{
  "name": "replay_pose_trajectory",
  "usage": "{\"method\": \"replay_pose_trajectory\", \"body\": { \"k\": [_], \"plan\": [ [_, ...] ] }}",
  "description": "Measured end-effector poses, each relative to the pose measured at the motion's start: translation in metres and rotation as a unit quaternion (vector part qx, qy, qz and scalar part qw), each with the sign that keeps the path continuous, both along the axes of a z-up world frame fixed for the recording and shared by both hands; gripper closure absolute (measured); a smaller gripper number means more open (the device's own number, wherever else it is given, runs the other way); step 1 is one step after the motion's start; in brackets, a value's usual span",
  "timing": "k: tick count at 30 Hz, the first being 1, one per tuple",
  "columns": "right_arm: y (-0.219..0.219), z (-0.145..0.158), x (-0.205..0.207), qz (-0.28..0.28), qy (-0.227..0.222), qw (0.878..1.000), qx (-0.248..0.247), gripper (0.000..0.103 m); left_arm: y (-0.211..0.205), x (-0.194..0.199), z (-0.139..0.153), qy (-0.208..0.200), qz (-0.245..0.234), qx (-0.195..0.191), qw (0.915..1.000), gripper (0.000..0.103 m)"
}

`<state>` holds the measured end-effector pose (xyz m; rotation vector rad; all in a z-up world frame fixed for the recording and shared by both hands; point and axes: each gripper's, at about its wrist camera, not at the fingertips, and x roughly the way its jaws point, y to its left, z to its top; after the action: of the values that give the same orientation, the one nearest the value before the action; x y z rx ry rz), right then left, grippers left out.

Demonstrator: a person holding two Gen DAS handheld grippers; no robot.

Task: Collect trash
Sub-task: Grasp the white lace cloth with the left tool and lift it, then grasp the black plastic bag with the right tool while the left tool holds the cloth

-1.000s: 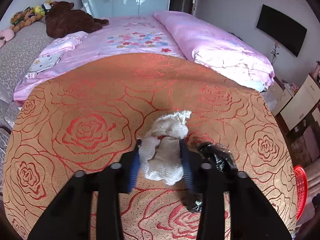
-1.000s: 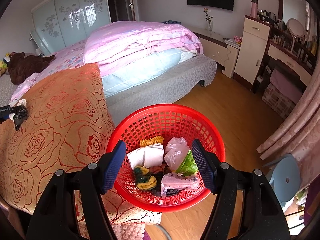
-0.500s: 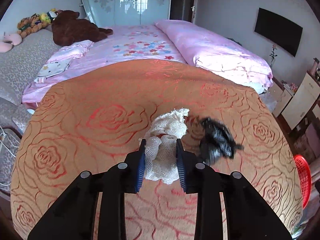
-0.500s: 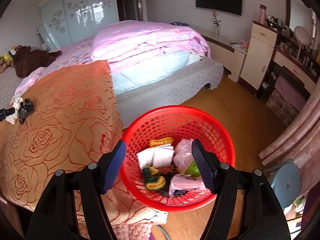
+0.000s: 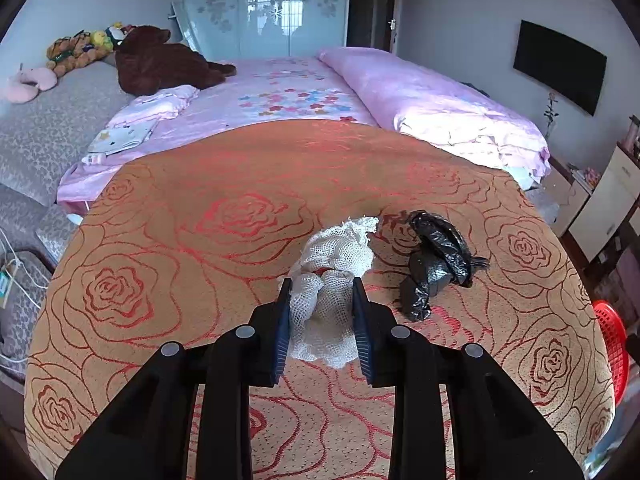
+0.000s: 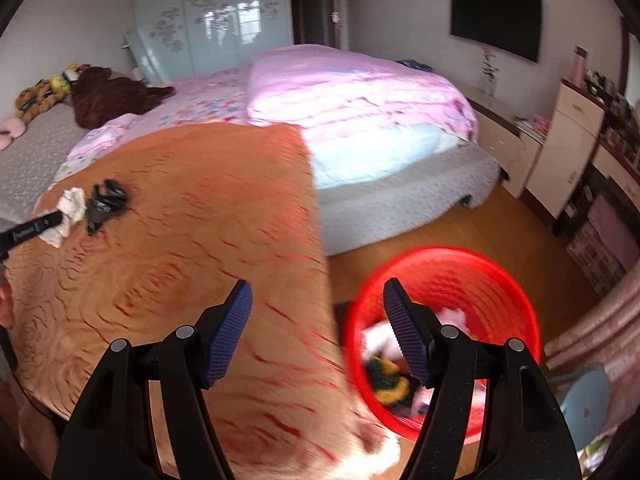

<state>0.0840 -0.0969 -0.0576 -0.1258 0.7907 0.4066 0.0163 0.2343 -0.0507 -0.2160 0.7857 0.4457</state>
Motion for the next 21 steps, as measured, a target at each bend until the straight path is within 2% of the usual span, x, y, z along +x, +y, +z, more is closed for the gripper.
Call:
{"method": "replay_pose_trajectory", "body": {
  "k": [9,15,21],
  "plan": [
    [0.111,0.022,0.008,0.104,-0.022,0.994,0.007,0.037,0.02,-0.011,-0.008,0.002,0.03,-0.016,0.9994,0.076],
    [0.172,0.02,0.01,0.158,-0.027,0.987,-0.001,0.037,0.031,-0.015,-0.007,-0.003,0.038,-0.026,0.9989,0.076],
    [0.208,0.011,0.008,0.198,-0.018,0.98,-0.004,0.037,0.032,-0.016,-0.009,-0.004,0.038,-0.028,0.9989,0.076]
  ]
}}
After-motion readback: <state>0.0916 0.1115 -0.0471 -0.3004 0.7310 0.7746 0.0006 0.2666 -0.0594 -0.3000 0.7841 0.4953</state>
